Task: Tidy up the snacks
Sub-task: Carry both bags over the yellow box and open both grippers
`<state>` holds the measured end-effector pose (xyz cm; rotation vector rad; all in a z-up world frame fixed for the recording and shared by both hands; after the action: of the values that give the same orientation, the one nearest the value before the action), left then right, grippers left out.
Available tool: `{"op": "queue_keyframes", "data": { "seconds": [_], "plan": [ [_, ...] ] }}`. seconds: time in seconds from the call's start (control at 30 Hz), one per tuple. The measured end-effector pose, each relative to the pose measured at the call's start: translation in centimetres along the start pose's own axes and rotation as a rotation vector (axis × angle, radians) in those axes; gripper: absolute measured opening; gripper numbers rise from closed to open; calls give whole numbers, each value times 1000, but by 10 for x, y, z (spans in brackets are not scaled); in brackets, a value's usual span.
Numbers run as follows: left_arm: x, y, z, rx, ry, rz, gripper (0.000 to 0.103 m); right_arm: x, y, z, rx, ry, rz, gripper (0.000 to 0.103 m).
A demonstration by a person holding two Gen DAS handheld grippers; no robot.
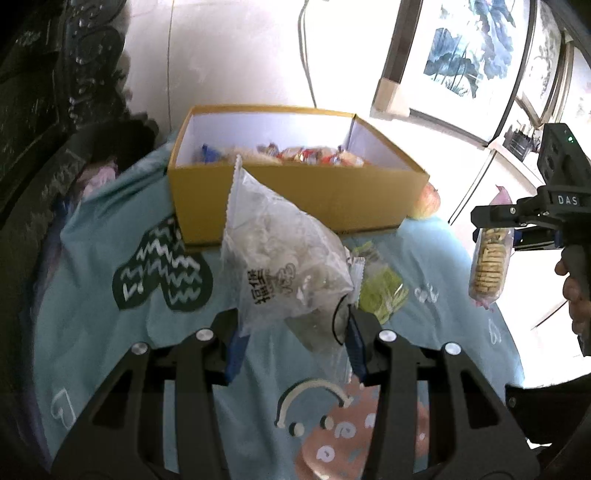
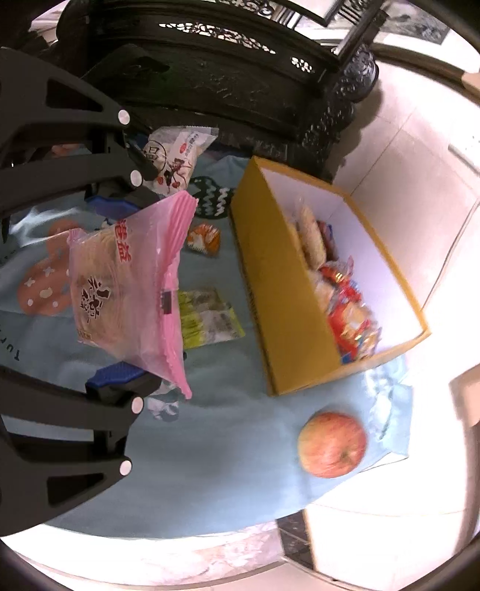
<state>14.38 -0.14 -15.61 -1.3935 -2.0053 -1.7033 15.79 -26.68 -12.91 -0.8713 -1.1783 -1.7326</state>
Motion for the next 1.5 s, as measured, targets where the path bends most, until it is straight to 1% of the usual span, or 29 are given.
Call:
{"op": "queue_keyframes", "data": {
  "seconds": [0.13,0.23,0.43,0.53,0.73,0.97,1.17,1.23,1.27,1.3,1.33,1.37,1.43,1.5],
  "plan": [
    [6,20,-3,-9,1,-32,45,22,15,14,27,9,-57,63],
    [10,37,-6,-21,17,-50,46,38,29,24,49,16,-104,63],
    [13,81,-8,-29,77,-71,46,61,64,48,104,-1,-184,63],
    [14,104,-6,-25,92,-90,46,69,83,57,127,-8,-219,63],
    [16,145,-6,-50,93,-133,46,82,111,66,154,-17,-268,63],
    [6,173,-2,-71,89,-149,46,88,142,73,175,-32,-312,63],
    [-10,198,8,-69,98,-153,46,80,176,84,185,-45,-343,63],
    [-19,210,11,-78,127,-159,51,71,191,87,185,-58,-352,64],
    [-26,217,15,-74,159,-155,72,64,199,87,184,-64,-340,68],
    [-36,220,20,-62,181,-131,95,53,207,85,172,-94,-316,77],
    [-47,222,27,-40,205,-89,99,43,211,82,159,-141,-285,78],
    [-58,222,35,-11,227,-44,99,36,212,79,147,-171,-263,78],
    [-63,219,42,10,232,-19,99,32,206,74,143,-157,-261,79],
    [-61,210,45,3,236,-28,99,32,195,69,155,-163,-272,80]
  ]
}}
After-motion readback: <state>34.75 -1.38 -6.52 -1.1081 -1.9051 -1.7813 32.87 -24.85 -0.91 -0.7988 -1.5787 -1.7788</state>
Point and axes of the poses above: each gripper's, at about its wrist camera, not at the fingertips, and x roughly against the way its jaws point, z to its left, y to its top, the point moved 1 cm from there along -x, roughly the way its jaws point, and after that the axes turned 15 degrees about -y, right-handed, at the moved point
